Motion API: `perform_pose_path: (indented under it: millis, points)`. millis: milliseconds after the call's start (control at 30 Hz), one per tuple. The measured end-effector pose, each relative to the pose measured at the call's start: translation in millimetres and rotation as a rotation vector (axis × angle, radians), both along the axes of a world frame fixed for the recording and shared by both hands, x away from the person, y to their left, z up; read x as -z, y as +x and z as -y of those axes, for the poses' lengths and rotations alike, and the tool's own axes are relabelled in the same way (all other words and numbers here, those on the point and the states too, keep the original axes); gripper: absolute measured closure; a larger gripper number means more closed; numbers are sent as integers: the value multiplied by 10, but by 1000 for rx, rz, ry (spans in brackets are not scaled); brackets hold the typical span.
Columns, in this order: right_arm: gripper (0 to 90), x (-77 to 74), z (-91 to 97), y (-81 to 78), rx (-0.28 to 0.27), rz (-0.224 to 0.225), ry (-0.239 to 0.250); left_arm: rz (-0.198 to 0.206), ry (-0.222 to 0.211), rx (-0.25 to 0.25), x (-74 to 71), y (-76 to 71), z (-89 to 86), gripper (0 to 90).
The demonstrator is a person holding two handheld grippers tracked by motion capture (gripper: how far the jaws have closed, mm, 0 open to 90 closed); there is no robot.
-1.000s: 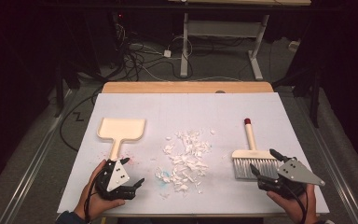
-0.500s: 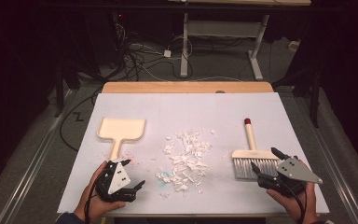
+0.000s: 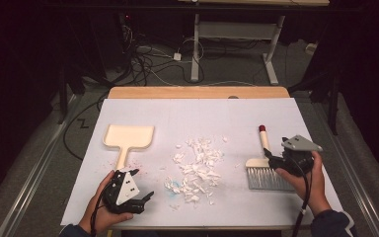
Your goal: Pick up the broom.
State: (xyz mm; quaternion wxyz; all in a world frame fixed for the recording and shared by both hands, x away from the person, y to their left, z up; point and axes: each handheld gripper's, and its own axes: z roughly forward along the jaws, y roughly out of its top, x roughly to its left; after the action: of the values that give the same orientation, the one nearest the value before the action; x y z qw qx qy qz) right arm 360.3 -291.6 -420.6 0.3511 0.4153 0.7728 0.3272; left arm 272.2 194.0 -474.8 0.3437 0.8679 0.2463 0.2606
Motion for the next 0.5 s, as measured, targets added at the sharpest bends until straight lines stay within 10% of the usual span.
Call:
perform_pose_path:
  millis: [500]
  points:
    - [459,388,-31,679,165,-398,60,-24,5,23,19,4,9,160]
